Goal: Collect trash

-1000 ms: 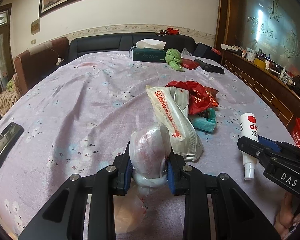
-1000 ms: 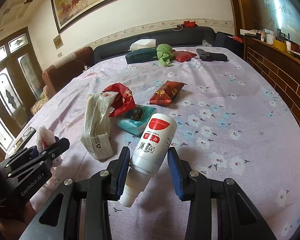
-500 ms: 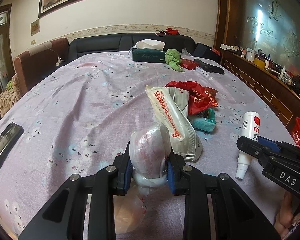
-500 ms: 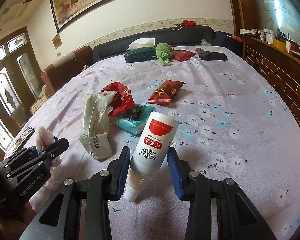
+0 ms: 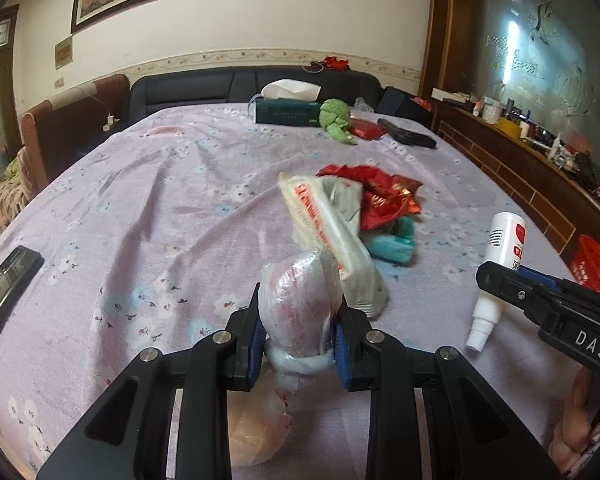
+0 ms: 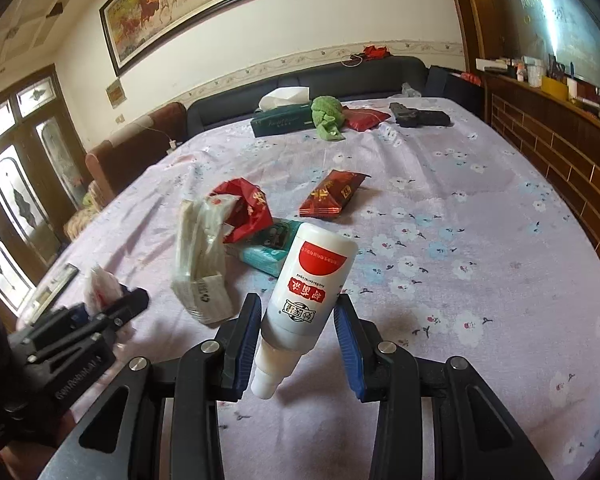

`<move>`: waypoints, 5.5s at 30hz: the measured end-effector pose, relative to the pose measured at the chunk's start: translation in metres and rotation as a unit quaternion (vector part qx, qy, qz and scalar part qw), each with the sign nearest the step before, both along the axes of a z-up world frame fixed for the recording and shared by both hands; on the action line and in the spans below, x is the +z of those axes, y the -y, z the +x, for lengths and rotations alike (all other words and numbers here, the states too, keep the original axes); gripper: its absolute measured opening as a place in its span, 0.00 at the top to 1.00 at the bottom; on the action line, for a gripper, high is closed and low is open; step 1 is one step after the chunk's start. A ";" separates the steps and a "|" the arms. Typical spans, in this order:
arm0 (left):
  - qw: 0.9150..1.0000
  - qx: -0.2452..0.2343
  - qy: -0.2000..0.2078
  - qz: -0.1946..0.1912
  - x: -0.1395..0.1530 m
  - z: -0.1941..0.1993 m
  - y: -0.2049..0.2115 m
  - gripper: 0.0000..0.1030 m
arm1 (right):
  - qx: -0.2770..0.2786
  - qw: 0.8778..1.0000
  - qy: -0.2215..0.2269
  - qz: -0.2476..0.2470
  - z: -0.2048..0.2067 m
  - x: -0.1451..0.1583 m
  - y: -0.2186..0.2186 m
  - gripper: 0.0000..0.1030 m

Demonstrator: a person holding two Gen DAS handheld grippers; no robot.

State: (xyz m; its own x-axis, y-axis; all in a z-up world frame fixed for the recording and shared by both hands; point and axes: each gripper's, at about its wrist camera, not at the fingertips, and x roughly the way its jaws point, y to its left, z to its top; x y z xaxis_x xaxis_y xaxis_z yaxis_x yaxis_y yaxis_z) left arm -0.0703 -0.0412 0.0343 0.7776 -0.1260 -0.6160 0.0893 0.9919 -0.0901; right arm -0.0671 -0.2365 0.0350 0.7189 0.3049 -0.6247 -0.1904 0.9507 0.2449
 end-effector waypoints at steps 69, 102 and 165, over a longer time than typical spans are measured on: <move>0.959 -0.276 -0.049 -0.033 0.052 -0.012 0.222 0.41 | -0.224 0.971 0.022 0.080 -0.096 0.043 0.279 0.47; 0.990 -0.019 -0.113 -0.087 -0.023 0.087 0.006 0.63 | -0.001 0.999 -0.020 0.031 -0.024 0.038 0.087 0.46; 0.983 0.039 -0.037 -0.176 -0.010 0.097 -0.057 0.63 | 0.050 0.998 0.047 0.009 0.095 0.010 -0.022 0.92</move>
